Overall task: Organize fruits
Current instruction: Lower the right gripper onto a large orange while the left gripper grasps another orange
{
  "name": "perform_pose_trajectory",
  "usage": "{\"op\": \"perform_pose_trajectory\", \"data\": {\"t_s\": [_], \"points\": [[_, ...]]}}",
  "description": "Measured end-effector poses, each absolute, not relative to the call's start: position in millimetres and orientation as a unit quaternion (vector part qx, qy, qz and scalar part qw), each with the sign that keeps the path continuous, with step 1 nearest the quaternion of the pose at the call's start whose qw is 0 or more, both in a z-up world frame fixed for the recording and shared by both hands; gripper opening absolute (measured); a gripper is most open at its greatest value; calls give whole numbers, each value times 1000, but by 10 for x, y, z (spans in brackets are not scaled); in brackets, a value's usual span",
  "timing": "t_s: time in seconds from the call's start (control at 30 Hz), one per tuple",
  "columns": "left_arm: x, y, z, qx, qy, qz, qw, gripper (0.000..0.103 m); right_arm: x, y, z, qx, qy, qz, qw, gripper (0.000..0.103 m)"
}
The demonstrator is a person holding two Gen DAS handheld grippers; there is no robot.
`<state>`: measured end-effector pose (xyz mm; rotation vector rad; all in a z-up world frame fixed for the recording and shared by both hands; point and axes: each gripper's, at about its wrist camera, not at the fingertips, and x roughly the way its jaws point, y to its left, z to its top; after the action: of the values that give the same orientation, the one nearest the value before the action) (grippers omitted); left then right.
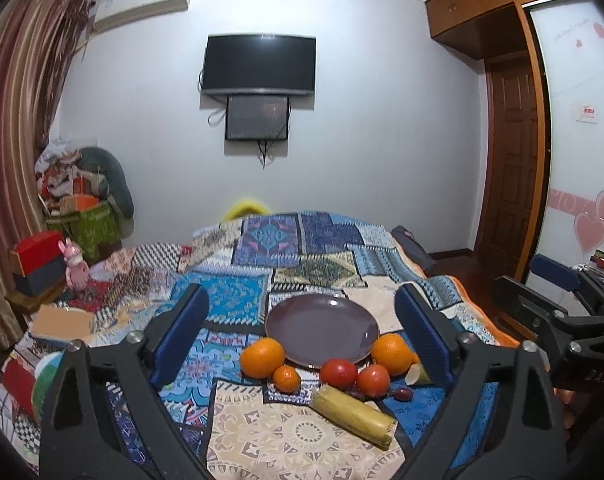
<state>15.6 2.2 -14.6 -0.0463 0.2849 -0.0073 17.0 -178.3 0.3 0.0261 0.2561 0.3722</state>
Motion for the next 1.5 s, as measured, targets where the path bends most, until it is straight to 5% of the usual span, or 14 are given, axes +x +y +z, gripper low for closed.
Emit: {"op": "perform_pose_trajectory", "data": {"t_s": [0.5, 0.87, 1.5], "points": [[880, 492, -765, -32, 266, 19, 963, 62, 776, -1855, -428, -4, 238, 182, 954, 79], [1549, 722, -1180, -65, 353, -7, 933, 61, 1250, -1826, -818, -5, 315, 186, 931, 67], [2084, 690, -1614, -61, 418, -39, 905, 62, 1613, -1752, -1160, -11, 379, 213, 900, 67]]}}
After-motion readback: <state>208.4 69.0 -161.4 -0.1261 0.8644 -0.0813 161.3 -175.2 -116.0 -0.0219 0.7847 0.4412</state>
